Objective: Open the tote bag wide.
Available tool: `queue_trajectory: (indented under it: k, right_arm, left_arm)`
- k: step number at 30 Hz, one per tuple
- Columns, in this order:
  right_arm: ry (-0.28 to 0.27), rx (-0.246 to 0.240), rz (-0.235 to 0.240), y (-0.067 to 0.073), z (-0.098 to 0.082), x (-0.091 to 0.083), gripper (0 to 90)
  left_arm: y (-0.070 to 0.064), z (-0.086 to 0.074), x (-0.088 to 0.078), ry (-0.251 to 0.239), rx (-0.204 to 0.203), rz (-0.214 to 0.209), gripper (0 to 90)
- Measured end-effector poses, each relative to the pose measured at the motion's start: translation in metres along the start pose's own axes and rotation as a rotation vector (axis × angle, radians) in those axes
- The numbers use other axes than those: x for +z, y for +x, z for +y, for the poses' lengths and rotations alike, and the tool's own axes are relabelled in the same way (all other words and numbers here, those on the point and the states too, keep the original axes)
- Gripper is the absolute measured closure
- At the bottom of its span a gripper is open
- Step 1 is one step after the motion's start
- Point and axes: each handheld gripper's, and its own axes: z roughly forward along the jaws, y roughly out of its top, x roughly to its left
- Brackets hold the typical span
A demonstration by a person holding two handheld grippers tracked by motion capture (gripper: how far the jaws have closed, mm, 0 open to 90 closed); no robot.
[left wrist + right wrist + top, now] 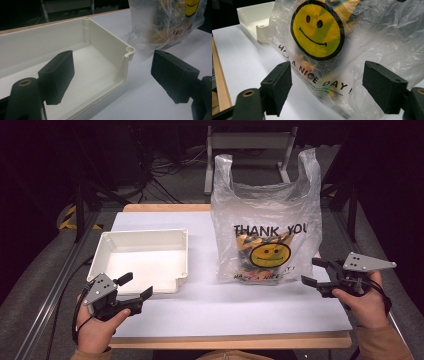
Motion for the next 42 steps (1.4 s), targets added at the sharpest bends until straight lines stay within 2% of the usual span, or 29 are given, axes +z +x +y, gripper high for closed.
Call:
queue_trajectory:
  k: [6,14,18,22,25,26,29,33,36,39,42]
  right_arm:
    - [-0.014,-0.009,0.001,0.001,0.002,-0.001,20.3]
    - [-0.018,-0.012,0.001,0.002,0.003,0.001,16.4]
    - [-0.04,-0.016,0.021,0.003,0.006,0.001,8.7]
    - [-0.077,-0.013,-0.009,0.002,0.014,-0.003,4.6]
    - [-0.119,0.033,-0.013,0.001,0.022,-0.005,5.9]
    - [-0.116,0.035,-0.013,0.0,0.026,-0.005,6.2]
    - [-0.102,0.003,-0.039,-0.003,0.036,-0.005,9.2]
    - [-0.125,0.004,-0.071,-0.009,0.051,-0.004,11.1]
    - [-0.115,0.003,-0.093,-0.015,0.062,-0.001,11.2]
    - [-0.119,-0.001,-0.105,-0.017,0.071,0.001,12.6]
    - [-0.133,-0.021,-0.098,-0.018,0.083,0.003,15.1]
  left_arm:
    - [-0.002,0.002,0.0,0.008,0.0,-0.003,20.1]
    - [-0.013,0.012,0.004,-0.002,0.006,-0.035,20.0]
    - [-0.017,0.016,0.004,-0.017,-0.004,-0.04,20.0]
    - [-0.019,0.019,0.002,-0.001,-0.038,-0.033,20.8]
    - [-0.021,0.021,0.005,-0.009,-0.029,-0.038,21.4]
    - [-0.022,0.021,0.006,-0.008,-0.022,-0.041,21.5]
    - [-0.026,0.023,0.01,-0.009,-0.017,-0.052,21.5]
    - [-0.027,0.024,0.012,0.002,-0.017,-0.057,20.8]
    - [-0.028,0.023,0.013,0.033,0.0,-0.05,20.4]
    - [-0.028,0.022,0.014,0.039,-0.002,-0.066,20.3]
    - [-0.03,0.023,0.016,0.039,0.001,-0.075,19.9]
